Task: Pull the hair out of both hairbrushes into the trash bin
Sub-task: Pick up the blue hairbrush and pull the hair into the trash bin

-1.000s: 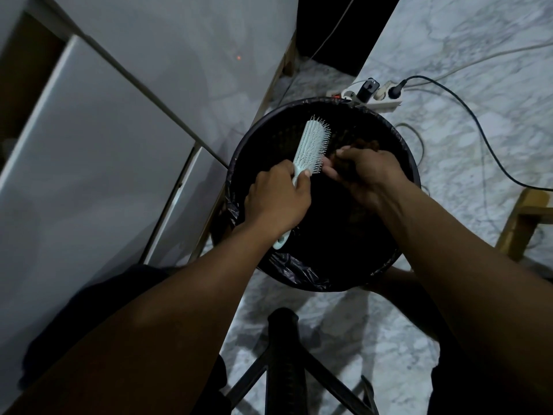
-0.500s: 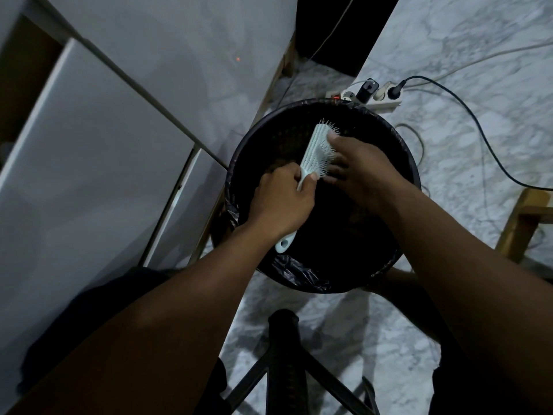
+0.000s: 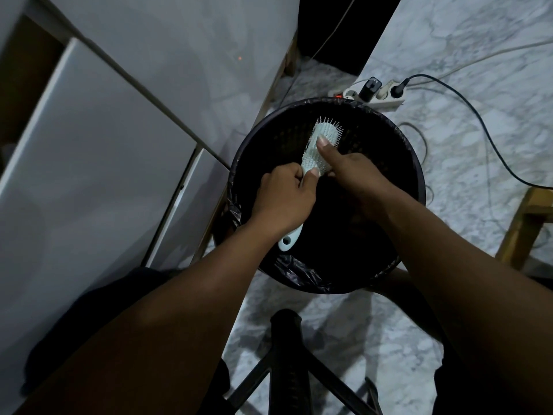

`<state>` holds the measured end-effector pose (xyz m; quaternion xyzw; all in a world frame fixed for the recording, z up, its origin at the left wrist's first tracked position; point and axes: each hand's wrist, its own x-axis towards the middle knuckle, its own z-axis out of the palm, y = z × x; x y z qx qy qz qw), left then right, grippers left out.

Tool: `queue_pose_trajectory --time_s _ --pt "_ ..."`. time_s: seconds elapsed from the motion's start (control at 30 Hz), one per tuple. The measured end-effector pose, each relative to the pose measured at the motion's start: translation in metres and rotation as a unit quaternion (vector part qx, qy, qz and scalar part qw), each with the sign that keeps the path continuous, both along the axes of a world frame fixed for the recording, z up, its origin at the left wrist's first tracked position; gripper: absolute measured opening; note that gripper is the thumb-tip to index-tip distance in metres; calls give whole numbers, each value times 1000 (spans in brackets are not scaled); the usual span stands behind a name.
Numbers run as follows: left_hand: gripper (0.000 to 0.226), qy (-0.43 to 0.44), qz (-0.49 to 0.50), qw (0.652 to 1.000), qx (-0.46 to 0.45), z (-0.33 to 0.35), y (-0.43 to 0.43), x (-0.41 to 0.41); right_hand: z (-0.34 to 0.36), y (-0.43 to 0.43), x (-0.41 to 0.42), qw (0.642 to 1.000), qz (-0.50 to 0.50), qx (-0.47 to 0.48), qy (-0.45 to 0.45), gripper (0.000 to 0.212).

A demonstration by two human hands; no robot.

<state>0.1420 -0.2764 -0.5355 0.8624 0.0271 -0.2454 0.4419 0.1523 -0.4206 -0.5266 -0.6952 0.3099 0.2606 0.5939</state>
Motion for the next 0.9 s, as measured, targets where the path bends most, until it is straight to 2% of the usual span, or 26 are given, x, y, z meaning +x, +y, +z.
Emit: queue_pose_trajectory --time_s 0.2,0.27,0.33,0.43,0.5,0.6,0.67,0.73,0.8,0.9 --pt "43 1 9 999 49 -4 5 1 -17 -6 0 988 -2 -147 -53 67" --pt "44 -1 27 998 60 -4 7 3 -25 -13 0 983 -23 -169 -67 71" --pt "46 2 50 996 73 -5 9 5 -33 -19 1 984 -40 -160 -64 65" --pt "43 9 40 995 86 -5 9 5 -33 -17 0 992 -18 -121 -17 37" --pt "38 16 20 995 91 -6 9 3 -28 -13 -1 995 0 -100 13 25" --pt "36 24 5 996 86 -6 9 3 -24 -9 0 997 -52 -56 4 36" --pt "38 33 -7 997 64 -5 8 2 -20 -6 1 996 -94 7 -1 47" --pt "39 47 -19 998 32 -2 5 1 -18 -3 1 988 -138 61 -15 42" --pt "41 54 -22 998 1 1 2 0 -16 -1 1 984 -170 28 -46 25" --pt "41 52 -22 998 -24 3 1 1 -17 -4 -1 979 -190 -28 -66 28"
